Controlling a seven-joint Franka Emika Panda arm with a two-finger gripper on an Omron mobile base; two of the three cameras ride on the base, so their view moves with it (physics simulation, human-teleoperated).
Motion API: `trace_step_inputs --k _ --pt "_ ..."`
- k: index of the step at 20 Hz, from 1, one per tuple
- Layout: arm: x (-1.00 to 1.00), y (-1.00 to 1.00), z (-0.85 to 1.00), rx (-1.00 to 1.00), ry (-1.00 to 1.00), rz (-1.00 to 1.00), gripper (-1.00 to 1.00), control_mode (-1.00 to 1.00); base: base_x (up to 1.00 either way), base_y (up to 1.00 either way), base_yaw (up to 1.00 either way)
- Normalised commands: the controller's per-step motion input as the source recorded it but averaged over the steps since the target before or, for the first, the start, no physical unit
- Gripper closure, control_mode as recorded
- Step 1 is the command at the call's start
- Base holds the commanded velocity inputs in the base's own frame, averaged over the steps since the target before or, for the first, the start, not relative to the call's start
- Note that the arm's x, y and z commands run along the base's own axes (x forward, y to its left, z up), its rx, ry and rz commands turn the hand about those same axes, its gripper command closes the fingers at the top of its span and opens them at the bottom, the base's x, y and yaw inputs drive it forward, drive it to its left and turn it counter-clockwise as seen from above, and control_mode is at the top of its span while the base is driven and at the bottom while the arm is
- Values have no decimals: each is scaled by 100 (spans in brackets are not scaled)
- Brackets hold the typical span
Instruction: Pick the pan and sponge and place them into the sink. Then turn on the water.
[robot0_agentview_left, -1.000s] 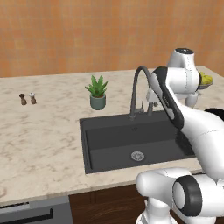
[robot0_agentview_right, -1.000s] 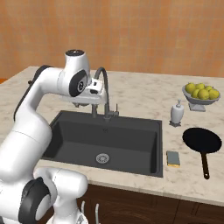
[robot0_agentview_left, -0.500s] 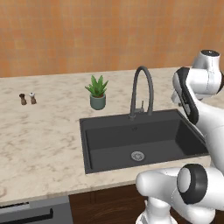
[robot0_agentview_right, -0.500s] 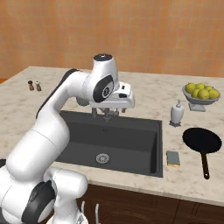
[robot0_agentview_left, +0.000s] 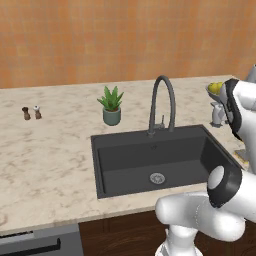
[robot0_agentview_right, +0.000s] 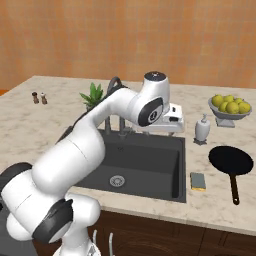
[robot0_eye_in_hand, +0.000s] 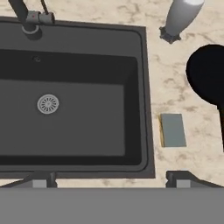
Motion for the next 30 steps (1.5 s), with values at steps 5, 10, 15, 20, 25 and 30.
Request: trace_step_inputs --k 5,10,15,20,25,30 --pt "3 -64 -5 0 9 -2 -100 -100 0 0 0" --pt "19 -64 -11 0 20 -7 -100 -100 0 0 0" --pt "7 -76 -15 2 11 -2 -100 -100 0 0 0" --pt "0 -67 -14 4 3 0 -100 -100 0 0 0" --pt "0 -43 -20 0 3 0 -100 -100 0 0 0" --pt "0 -37 -27 0 1 0 -100 -100 0 0 0"
